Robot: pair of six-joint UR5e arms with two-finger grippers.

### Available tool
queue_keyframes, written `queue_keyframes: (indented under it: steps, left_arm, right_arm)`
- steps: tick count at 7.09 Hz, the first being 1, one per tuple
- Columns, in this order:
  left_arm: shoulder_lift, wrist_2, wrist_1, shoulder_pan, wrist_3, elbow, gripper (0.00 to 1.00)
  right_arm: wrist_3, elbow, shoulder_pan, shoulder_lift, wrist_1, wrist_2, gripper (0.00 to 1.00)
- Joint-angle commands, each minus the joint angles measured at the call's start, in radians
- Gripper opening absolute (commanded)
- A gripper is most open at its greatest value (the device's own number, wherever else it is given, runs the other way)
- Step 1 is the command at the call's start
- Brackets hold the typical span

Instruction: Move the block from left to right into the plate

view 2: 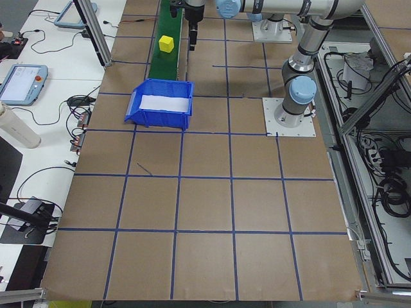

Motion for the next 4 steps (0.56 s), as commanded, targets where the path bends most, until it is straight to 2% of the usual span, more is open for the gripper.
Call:
queue_keyframes:
  steps: [1, 2, 3, 4]
  left_arm:
    - [0.000, 0.000, 0.000, 0.000, 0.000, -0.001, 1.00]
    - [0.000, -0.004, 0.002, -0.005, 0.000, 0.001, 1.00]
    - [0.000, -0.004, 0.002, -0.003, 0.000, 0.001, 1.00]
    - [0.000, -0.004, 0.002, -0.003, 0.001, -0.001, 1.00]
  right_arm:
    - [0.003, 0.023, -0.002, 0.009, -0.052, 0.042, 0.45]
    - [-0.007, 0.021, -0.002, 0.013, -0.065, 0.126, 0.83]
    - [-0.008, 0.020, -0.002, 0.021, -0.065, 0.144, 1.00]
    - [-0.008, 0.017, 0.000, 0.017, -0.074, 0.147, 1.00]
